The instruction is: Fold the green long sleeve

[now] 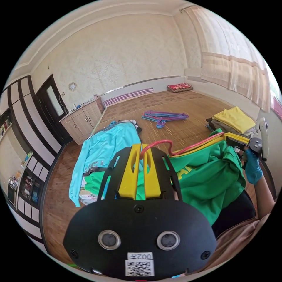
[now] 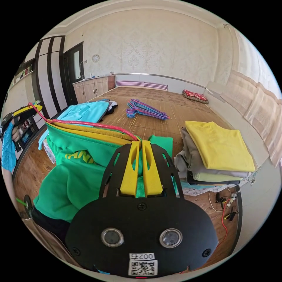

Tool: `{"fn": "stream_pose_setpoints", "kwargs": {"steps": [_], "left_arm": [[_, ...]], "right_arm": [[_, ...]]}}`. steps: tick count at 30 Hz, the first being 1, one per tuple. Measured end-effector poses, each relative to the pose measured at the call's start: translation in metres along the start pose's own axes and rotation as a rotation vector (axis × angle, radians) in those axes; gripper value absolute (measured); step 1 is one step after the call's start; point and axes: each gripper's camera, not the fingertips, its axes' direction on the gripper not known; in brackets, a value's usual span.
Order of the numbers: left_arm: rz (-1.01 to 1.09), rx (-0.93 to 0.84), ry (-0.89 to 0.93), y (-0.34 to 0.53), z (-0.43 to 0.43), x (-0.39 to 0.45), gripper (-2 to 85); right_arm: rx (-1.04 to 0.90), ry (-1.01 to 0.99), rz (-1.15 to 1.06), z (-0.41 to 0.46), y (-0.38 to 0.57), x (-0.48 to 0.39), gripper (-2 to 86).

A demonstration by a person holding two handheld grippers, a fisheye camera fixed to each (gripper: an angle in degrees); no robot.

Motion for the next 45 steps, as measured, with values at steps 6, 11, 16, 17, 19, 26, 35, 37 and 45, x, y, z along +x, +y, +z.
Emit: {"fn": "stream_pose_setpoints", "kwargs": {"steps": [6,11,16,17,19,26,35,37,45], "left_arm": [[-0.061,0.005,0.006,0.005,-0.002,-0.022,-1.0],[-0.051,-0.006,-0.005,0.005,-0.003,-0.026,-1.0],[-0.066,-0.009,0.007,0.008,0.0,-0.03,-1.0],[-0.069,-0.007,0.01,0.009,0.0,-0.03,-1.0],[-0.085,0.004,0.022,0.011,-0.001,-0.034,-1.0],[-0.123,0.041,0.02,0.013,-0.004,-0.05,-1.0],[-0.339,0.062,0.119,0.021,0.008,-0.107,-0.9],[-0.351,0.062,0.108,0.022,0.01,-0.112,-0.8],[-0.347,0.046,0.076,0.024,0.016,-0.119,-0.8]], "right_arm": [[-0.049,-0.06,-0.009,0.019,0.005,-0.01,-0.8],[-0.095,-0.07,-0.1,0.023,0.007,-0.027,-0.8],[-0.109,-0.126,-0.133,0.018,0.013,-0.029,-0.8],[-0.114,-0.127,-0.136,0.018,0.013,-0.03,-0.8],[-0.14,-0.122,-0.143,0.021,0.015,-0.031,-0.8],[-0.188,-0.144,-0.137,0.032,0.01,-0.042,-0.7],[-0.085,-0.226,-0.162,-0.003,-0.008,-0.068,1.7],[-0.064,-0.164,-0.223,-0.013,-0.01,-0.084,3.6],[-0.074,-0.02,-0.373,-0.025,-0.019,-0.137,9.2]]}}
